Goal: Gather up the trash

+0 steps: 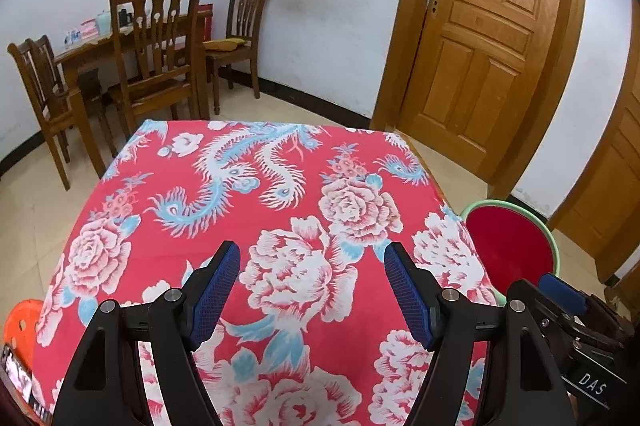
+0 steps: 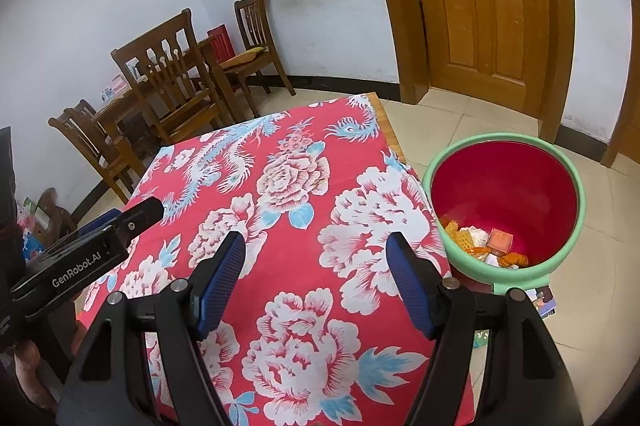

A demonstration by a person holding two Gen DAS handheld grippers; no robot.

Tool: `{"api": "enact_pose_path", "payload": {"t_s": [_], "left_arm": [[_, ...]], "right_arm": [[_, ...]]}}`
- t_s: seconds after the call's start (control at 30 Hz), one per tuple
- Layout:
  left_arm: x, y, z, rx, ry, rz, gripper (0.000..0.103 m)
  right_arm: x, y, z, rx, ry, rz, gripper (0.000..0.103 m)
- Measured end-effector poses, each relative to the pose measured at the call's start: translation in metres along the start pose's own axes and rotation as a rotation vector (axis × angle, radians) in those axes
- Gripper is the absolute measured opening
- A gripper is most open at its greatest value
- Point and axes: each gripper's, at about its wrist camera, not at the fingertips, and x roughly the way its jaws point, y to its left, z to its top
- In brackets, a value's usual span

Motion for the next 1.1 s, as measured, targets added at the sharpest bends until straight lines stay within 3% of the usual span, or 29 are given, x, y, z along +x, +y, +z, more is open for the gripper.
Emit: {"api": "enact_pose_path", "payload": {"t_s": [1.1], "left_arm": [[0.0019,0.0077,-0.0039,-0.023,-0.003,0.019,0.076]], "right_arm": [[0.0049,0.0035,-0.0044,-0.004,0.013,0.0,0.073]]}}
